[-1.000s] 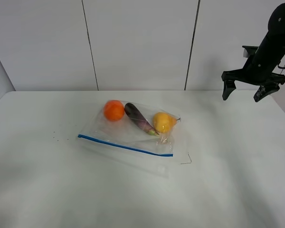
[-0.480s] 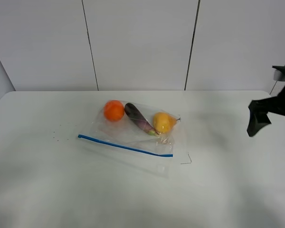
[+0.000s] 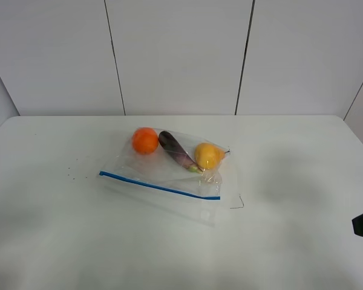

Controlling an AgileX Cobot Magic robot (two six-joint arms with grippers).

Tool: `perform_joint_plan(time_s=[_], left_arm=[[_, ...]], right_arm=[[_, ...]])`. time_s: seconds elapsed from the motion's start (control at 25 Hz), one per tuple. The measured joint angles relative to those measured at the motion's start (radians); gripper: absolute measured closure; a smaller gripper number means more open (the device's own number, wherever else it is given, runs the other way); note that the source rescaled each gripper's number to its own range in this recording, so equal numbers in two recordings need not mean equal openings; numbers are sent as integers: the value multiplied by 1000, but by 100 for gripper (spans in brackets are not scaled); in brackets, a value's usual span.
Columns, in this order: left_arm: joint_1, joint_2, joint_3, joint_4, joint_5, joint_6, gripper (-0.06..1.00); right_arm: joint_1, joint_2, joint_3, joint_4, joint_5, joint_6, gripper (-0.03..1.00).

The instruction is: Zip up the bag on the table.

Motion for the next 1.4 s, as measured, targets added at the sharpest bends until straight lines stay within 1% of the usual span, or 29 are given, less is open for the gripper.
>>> perform_joint_plan(time_s=[0.08, 0.24, 0.48, 0.64, 1.4], left_arm=[[0, 0, 0, 0, 0, 0, 1], [0, 0, 0, 0, 0, 0, 1], [0, 0, 0, 0, 0, 0, 1], [0, 0, 0, 0, 0, 0, 1], [0, 0, 0, 0, 0, 0, 1]], right_arm=[[0, -141, 33, 0, -8, 0, -3], [0, -375, 40, 0, -13, 0, -3], [0, -579, 41, -13, -14, 10, -3], [0, -605, 44, -31, -14, 31, -3], [0, -605, 45, -35, -14, 34, -3]])
